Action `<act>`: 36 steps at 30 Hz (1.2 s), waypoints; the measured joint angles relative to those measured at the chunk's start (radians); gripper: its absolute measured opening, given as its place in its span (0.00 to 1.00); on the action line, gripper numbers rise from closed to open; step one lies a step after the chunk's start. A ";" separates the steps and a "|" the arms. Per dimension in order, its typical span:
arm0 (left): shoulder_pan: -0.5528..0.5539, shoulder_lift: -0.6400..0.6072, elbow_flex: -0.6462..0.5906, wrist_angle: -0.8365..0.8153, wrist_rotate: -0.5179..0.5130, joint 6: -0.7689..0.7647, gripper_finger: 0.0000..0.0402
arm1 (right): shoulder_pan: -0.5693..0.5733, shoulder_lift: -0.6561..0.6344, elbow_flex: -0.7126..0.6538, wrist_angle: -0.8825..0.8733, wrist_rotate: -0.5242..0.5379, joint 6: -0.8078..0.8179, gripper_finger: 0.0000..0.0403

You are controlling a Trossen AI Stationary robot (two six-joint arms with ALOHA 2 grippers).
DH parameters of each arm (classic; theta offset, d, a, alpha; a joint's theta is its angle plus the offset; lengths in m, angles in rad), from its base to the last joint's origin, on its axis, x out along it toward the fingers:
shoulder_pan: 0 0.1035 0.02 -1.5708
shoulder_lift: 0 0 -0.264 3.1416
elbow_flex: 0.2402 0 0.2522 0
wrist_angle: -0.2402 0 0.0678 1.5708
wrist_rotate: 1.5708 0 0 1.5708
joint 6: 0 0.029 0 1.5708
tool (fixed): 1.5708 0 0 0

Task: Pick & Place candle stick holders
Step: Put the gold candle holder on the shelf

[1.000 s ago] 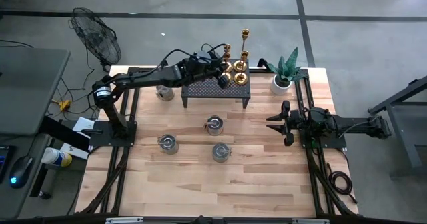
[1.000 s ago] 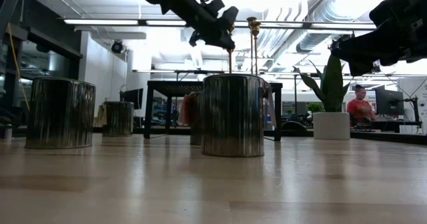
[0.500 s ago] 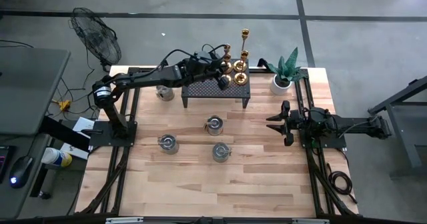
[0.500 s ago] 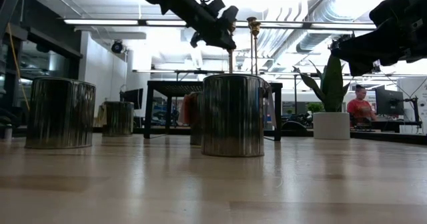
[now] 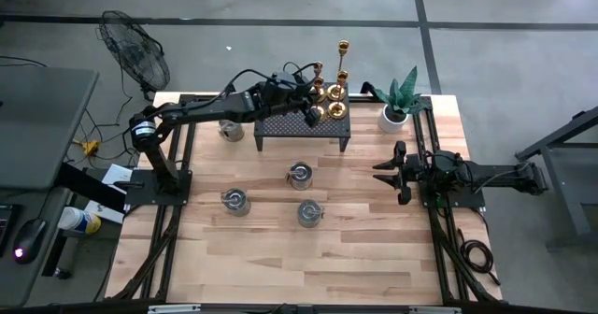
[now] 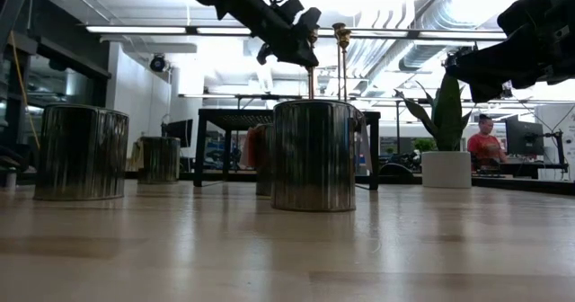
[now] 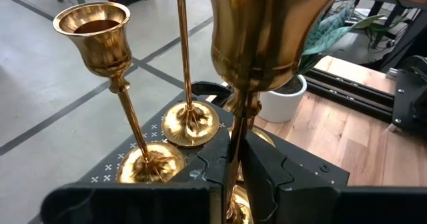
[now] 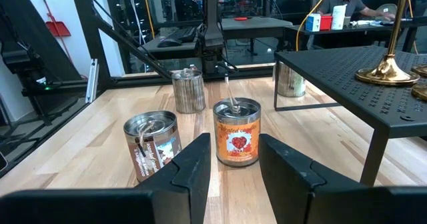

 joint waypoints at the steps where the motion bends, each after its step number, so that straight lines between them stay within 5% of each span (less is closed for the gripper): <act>1: 0.000 0.000 0.000 0.000 0.001 0.000 0.08 | 0.000 0.000 0.000 0.000 0.000 0.000 0.29; 11: 0.000 0.000 0.000 0.000 0.072 0.000 0.02 | 0.000 0.000 0.000 0.000 0.000 0.000 0.29; 36: 0.000 -0.002 0.000 0.000 0.076 0.036 0.11 | 0.000 0.000 0.000 0.000 0.000 0.000 0.29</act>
